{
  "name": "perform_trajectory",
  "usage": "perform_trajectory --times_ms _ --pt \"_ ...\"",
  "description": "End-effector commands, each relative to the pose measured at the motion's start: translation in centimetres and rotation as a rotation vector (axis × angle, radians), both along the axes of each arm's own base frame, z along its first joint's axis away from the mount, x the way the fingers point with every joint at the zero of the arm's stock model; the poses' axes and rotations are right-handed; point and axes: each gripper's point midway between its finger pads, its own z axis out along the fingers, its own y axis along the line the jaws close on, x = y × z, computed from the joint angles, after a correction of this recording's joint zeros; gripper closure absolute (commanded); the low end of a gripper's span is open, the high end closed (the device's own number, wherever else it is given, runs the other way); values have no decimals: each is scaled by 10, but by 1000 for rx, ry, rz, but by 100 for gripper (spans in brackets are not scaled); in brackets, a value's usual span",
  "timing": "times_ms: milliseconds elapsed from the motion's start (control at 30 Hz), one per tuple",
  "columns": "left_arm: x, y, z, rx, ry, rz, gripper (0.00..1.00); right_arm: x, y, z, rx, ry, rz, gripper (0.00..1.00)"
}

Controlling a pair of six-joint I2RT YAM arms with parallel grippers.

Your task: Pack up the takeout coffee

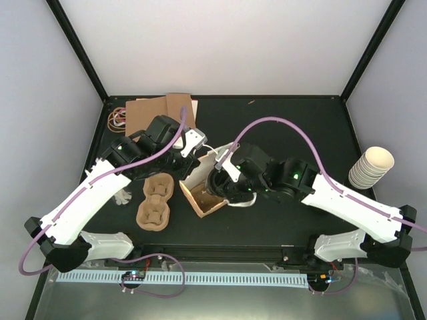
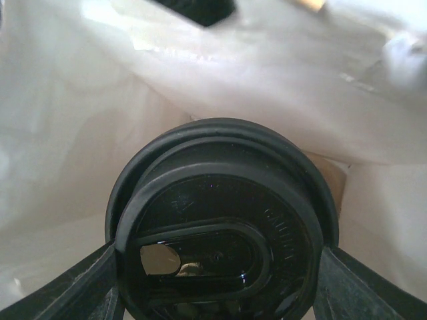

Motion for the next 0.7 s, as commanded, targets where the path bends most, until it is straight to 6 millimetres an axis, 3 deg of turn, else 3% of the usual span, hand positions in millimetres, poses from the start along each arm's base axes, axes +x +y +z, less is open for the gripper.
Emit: perform_trajectory --times_ms 0,267,433,667 --pt "1 -8 19 -62 -48 -21 98 0 0 5 56 -45 -46 39" --pt "-2 -13 11 -10 -57 -30 99 -5 -8 -6 121 -15 -119 40" --pt "-5 -16 16 -29 -70 -29 98 -1 -7 -4 182 -11 -167 40" --pt "-2 -14 24 -47 -98 0 98 -8 -10 -17 119 -45 -142 40"
